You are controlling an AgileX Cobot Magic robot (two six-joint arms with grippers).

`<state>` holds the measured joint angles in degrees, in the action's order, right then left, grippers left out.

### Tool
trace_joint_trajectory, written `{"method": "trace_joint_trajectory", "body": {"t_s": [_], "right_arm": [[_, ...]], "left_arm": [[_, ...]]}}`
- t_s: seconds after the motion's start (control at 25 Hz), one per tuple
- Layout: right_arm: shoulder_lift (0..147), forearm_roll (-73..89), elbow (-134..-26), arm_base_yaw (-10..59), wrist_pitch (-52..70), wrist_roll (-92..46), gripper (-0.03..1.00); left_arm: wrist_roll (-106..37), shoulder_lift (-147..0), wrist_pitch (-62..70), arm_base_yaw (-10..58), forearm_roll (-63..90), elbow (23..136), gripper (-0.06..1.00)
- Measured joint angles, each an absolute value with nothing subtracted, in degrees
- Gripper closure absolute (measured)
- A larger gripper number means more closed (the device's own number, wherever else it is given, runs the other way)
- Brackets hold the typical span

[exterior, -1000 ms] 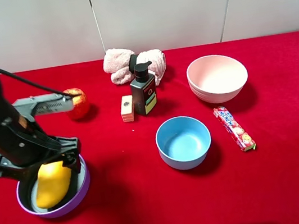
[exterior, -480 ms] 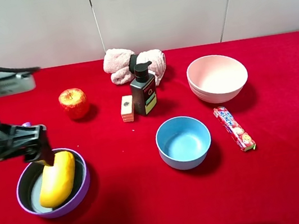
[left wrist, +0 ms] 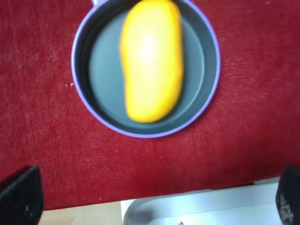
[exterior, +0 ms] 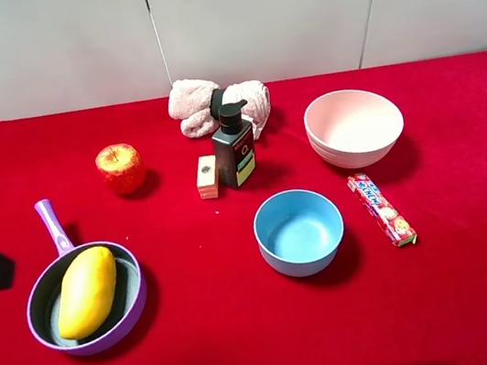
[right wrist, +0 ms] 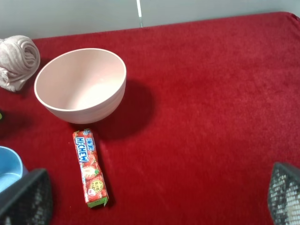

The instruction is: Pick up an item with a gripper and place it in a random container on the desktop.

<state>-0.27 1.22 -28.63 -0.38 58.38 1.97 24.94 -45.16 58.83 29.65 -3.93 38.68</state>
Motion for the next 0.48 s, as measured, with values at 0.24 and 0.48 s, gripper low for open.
{"method": "trace_joint_trajectory", "body": {"t_s": [0.24, 0.48], "right_arm": [[-0.3, 1.2, -28.6, -0.4, 58.4, 2.0, 0.28], [-0.3, 1.2, -28.6, -0.4, 58.4, 2.0, 0.28]], "left_arm": [[22.0, -35.3, 64.0, 29.7, -0.7, 38.7, -0.05], [18.0, -26.4, 67.2, 29.7, 1.7, 38.7, -0.05]]}}
